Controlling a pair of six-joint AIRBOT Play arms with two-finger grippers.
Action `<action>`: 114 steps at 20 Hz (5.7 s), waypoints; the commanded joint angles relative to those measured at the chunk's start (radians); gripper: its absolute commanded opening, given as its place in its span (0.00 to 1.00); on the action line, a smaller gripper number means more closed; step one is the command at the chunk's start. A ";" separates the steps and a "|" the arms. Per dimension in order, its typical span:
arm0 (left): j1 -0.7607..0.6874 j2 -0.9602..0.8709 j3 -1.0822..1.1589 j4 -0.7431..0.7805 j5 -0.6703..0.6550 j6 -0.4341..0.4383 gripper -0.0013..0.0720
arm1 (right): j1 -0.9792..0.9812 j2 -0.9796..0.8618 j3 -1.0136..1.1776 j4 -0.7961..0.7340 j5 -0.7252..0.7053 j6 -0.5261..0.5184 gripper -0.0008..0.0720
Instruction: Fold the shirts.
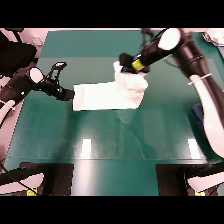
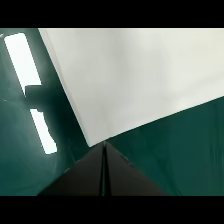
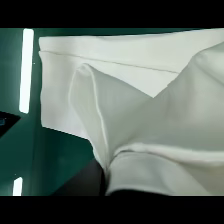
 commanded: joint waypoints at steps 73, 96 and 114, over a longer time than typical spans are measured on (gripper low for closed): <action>0.220 0.161 0.006 -0.311 -0.204 0.159 0.05 | -0.739 0.009 0.169 0.347 -0.027 -0.166 0.04; 0.219 0.164 0.006 -0.423 -0.424 0.078 0.05 | -1.360 0.127 0.123 0.465 0.026 0.296 0.04; 0.219 0.163 0.006 -0.424 -0.415 0.100 0.05 | -1.553 0.310 -0.145 -0.239 0.587 -0.109 0.05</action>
